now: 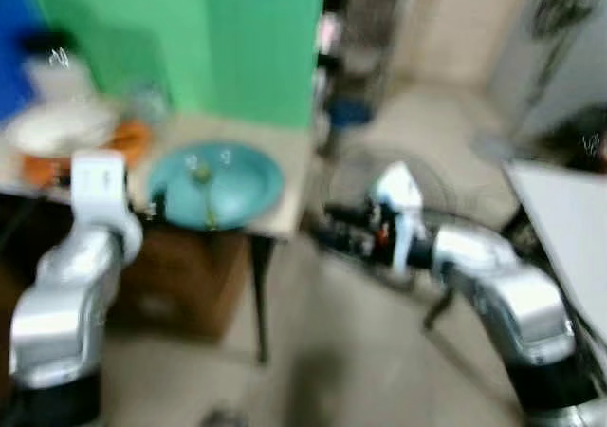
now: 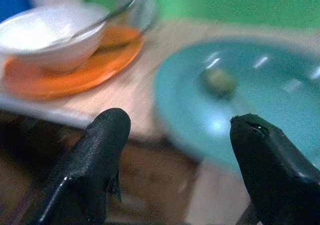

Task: Setting the table

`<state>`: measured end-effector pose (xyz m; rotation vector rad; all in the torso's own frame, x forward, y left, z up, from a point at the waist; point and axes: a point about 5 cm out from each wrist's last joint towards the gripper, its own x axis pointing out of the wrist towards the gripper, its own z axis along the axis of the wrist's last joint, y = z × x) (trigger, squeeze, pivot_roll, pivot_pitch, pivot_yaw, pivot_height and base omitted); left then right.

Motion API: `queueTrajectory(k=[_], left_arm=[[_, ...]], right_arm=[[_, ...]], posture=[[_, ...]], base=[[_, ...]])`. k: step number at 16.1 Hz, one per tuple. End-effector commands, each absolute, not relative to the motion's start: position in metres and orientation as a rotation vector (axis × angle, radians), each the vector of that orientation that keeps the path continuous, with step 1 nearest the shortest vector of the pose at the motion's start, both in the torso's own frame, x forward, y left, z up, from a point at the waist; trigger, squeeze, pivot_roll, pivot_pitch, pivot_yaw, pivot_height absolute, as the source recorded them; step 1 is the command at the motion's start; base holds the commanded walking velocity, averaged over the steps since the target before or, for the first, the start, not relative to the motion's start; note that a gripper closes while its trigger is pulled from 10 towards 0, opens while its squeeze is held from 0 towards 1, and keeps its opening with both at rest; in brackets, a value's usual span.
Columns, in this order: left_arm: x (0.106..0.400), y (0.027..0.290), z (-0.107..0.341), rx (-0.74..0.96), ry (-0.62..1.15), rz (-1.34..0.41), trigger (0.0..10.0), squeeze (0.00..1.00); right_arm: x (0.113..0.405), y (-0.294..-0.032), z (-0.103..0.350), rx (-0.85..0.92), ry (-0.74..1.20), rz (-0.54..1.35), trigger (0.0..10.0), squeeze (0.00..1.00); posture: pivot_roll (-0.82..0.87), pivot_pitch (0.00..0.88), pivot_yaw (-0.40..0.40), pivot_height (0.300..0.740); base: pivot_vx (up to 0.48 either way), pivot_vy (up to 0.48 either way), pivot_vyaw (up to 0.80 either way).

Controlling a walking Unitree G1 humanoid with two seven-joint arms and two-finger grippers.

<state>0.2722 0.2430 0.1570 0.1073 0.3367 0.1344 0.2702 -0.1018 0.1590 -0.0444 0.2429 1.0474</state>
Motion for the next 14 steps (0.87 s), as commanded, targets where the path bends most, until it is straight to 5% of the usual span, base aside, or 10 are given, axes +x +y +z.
queueTrajectory(k=[1,5,14], left_arm=[[0.282,0.235,0.168,0.121,0.283,0.082,10.0,0.00],[0.271,0.210,0.178,0.226,0.128,0.089,10.0,0.00],[0.210,0.176,0.150,0.190,0.063,0.062,10.0,0.00]], right_arm=[[0.270,-0.102,0.159,-0.053,0.234,1.036,10.0,0.00],[0.282,-0.138,0.126,0.046,0.258,0.353,10.0,0.00],[0.254,-0.149,0.099,0.071,0.270,0.348,10.0,0.00]], posture=[[-0.03,0.001,-0.036,0.740],[-0.05,0.006,-0.020,0.740],[-0.05,0.019,0.036,0.740]], base=[[0.000,0.000,0.00],[0.000,0.000,0.00],[0.000,0.000,0.00]])
